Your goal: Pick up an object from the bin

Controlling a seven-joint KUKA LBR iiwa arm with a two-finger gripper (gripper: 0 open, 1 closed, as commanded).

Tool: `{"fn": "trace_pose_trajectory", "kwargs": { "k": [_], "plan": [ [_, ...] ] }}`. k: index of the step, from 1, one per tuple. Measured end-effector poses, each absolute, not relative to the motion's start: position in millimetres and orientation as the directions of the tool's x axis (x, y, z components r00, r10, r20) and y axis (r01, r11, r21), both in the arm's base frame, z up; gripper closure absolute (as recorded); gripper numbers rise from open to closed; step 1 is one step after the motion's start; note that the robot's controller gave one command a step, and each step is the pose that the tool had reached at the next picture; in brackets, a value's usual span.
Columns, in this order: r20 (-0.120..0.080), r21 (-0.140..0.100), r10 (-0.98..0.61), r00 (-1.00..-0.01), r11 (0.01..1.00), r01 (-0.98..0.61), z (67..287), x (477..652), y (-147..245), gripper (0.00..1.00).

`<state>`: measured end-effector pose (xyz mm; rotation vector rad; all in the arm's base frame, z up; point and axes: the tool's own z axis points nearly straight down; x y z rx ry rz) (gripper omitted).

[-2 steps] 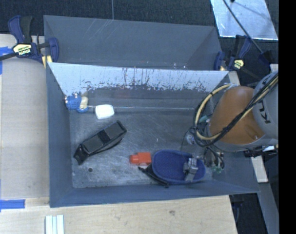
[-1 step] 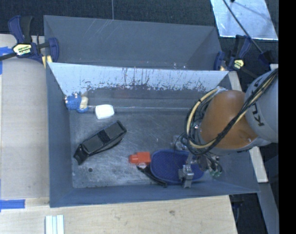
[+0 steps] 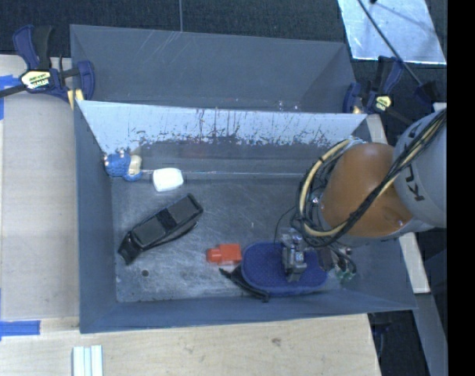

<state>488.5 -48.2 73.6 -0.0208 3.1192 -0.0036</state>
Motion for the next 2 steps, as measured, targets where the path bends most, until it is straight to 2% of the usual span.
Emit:
{"fn": "trace_pose_trajectory", "kwargs": {
  "k": [1,2],
  "plan": [
    [-0.007,-0.001,-0.069,-0.998,0.998,-0.069,72,512.4,5,1.00],
    [-0.008,-0.001,-0.091,-0.996,0.996,-0.091,125,497.8,10,1.00]
  ]
}}
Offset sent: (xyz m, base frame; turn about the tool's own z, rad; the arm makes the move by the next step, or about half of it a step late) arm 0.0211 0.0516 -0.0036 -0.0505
